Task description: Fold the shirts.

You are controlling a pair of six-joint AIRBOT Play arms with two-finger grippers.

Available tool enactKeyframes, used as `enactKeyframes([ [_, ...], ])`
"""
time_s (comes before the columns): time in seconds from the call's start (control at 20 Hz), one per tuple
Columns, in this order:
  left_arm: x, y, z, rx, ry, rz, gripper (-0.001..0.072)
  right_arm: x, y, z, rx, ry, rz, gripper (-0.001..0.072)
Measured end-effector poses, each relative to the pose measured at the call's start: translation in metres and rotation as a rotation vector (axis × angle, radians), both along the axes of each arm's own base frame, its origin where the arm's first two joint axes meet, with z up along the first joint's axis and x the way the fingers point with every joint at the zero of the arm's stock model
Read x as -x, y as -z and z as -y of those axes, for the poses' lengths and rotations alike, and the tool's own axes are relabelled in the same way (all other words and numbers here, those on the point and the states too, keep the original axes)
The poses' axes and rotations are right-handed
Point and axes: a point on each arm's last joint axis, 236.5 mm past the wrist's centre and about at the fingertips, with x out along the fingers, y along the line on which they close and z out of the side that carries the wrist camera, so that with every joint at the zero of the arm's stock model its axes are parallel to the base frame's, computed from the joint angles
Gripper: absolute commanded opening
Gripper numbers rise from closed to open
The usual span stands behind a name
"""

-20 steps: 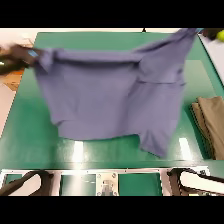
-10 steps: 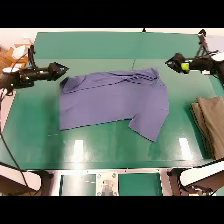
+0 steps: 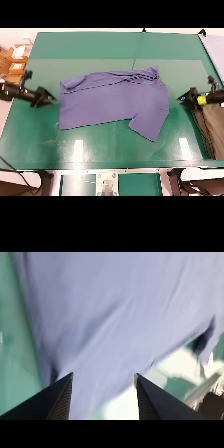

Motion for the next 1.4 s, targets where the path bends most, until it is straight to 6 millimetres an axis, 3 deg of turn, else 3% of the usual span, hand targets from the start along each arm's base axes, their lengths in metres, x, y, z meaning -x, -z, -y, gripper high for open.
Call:
enactKeyframes([
  [0.15,0.052,0.023,-0.004,-0.079,0.006,-0.097,0.045,0.024,0.033,-0.012,-0.021,0.011,-0.059,0.0372],
  [0.3,0.082,0.032,-0.007,-0.146,-0.004,-0.123,0.0451,0.019,0.047,-0.036,-0.095,0.01,-0.051,0.0342],
  [0.45,0.095,0.038,-0.009,-0.18,-0.031,-0.141,0.0451,0.006,0.057,-0.052,-0.132,0.006,-0.023,0.0078],
  [0.55,0.1,0.045,-0.008,-0.189,-0.058,-0.151,0.045,0.001,0.06,-0.058,-0.143,0.0,-0.011,0.002],
  [0.7,0.1,0.056,-0.003,-0.178,-0.12,-0.152,0.045,-0.003,0.061,-0.063,-0.15,-0.004,0.003,0.002],
  [0.85,0.09,0.06,0.018,-0.123,-0.174,-0.125,0.045,-0.004,0.062,-0.064,-0.152,-0.007,0.01,0.002],
  [0.9,0.086,0.061,0.028,-0.11,-0.177,-0.108,0.0406,-0.005,0.062,-0.065,-0.152,-0.008,0.012,0.002],
  [1.0,0.083,0.067,0.046,-0.106,-0.155,-0.092,0.0057,-0.005,0.062,-0.065,-0.151,-0.008,0.015,0.0019],
  [1.15,0.09,0.067,0.065,-0.093,-0.075,-0.091,0.0023,-0.006,0.06,-0.064,-0.146,-0.009,0.021,0.0018],
  [1.3,0.075,0.039,0.069,-0.069,-0.034,-0.028,0.0023,-0.013,0.042,-0.052,-0.091,-0.019,0.071,0.0018],
  [1.4,0.047,-0.003,0.065,-0.064,-0.026,0.088,0.0023,-0.029,-0.008,-0.05,-0.09,-0.026,0.177,0.0018],
])
